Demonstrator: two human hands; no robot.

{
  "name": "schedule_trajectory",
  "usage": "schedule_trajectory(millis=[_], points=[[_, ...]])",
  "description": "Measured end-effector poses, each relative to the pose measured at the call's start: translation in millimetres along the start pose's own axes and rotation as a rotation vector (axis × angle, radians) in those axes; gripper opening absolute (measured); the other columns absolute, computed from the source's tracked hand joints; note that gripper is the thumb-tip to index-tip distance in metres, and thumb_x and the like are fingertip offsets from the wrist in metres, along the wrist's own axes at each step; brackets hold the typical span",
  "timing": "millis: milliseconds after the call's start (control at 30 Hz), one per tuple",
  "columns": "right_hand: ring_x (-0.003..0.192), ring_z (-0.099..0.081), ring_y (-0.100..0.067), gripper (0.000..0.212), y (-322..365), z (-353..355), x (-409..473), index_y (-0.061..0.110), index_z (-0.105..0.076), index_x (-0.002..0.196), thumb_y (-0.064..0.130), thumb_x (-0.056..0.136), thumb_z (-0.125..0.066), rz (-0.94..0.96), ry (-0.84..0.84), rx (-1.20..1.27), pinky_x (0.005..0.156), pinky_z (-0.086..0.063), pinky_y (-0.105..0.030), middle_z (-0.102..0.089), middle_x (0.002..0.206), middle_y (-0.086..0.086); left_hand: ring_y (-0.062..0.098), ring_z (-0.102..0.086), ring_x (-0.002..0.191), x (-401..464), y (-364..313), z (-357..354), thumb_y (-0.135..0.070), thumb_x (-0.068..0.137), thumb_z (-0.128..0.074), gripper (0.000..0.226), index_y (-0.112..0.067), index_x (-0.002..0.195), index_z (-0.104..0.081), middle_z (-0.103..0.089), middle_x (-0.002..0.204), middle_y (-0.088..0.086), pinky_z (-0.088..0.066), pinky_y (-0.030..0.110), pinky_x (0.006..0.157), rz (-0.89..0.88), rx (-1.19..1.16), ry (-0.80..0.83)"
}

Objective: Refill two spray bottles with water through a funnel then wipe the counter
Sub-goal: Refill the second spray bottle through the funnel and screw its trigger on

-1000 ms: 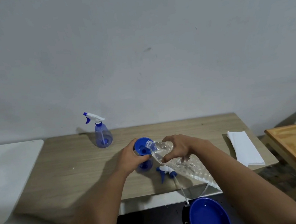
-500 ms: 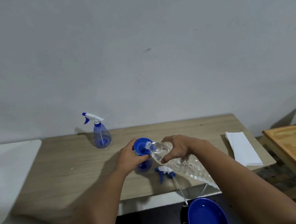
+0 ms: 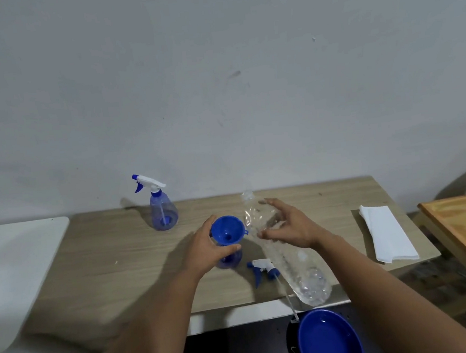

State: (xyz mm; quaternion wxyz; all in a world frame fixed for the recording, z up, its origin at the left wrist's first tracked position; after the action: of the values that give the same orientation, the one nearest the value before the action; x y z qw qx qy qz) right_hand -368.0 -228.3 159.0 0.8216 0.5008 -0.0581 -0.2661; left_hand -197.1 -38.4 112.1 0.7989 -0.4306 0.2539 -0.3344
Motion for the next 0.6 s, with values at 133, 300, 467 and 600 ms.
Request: schedule_trajectory(millis=[133, 300, 467, 600], points=[[0.084, -0.072, -0.014, 0.088, -5.2, 14.0, 8.2, 0.040, -0.048, 0.149, 0.027, 0.075, -0.094, 0.098, -0.191, 0.201, 0.078, -0.061, -0.030, -0.071, 0.114, -0.011, 0.001, -0.051, 0.117, 2.0, 7.3, -1.7, -0.053, 0.057, -0.093, 0.119, -0.038, 0.155, -0.027, -0.051, 0.132, -0.024, -0.045, 0.027, 0.099, 0.044, 0.019, 0.023], [0.095, -0.072, -0.021, 0.082, -1.3, 34.8, 25.0, 0.037, -0.044, 0.146, 0.014, 0.082, -0.089, 0.137, -0.440, 0.315, 0.087, -0.063, -0.035, -0.068, 0.119, -0.016, 0.002, -0.045, 0.125, 4.2, 15.2, -5.7, -0.046, 0.055, -0.097, 0.131, -0.037, 0.158, -0.016, -0.047, 0.133, -0.021, -0.043, 0.034, 0.106, 0.093, -0.027, 0.044], [0.114, -0.067, -0.018, 0.084, -6.3, 37.2, 51.3, 0.037, -0.040, 0.141, 0.029, 0.076, -0.093, 0.073, -0.523, 0.311, 0.096, -0.060, -0.041, -0.065, 0.128, 0.001, 0.003, -0.058, 0.119, 14.8, 34.8, -17.7, -0.029, 0.060, -0.095, 0.084, -0.031, 0.133, -0.054, -0.064, 0.126, -0.018, -0.049, 0.034, 0.101, 0.086, 0.016, 0.072], [0.121, -0.063, -0.013, 0.089, -18.0, 23.5, 74.3, 0.033, -0.038, 0.141, 0.028, 0.073, -0.095, 0.011, -0.547, 0.288, 0.102, -0.057, -0.043, -0.062, 0.129, 0.007, 0.006, -0.066, 0.095, 19.2, 46.3, -30.1, -0.024, 0.065, -0.092, 0.056, -0.027, 0.112, -0.061, -0.069, 0.101, -0.014, -0.053, 0.027, 0.081, 0.222, 0.031, 0.095]])
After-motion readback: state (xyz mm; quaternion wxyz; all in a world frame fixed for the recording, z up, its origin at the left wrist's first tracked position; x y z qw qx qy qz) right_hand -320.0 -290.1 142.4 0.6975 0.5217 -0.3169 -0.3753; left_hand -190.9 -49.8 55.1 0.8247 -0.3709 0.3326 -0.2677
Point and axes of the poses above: each hand's wrist, its own x-axis towards the middle knuckle, its own z-axis out of the back of the hand, y = z × x, the point moved 2 cm from there along x, towards the middle knuckle
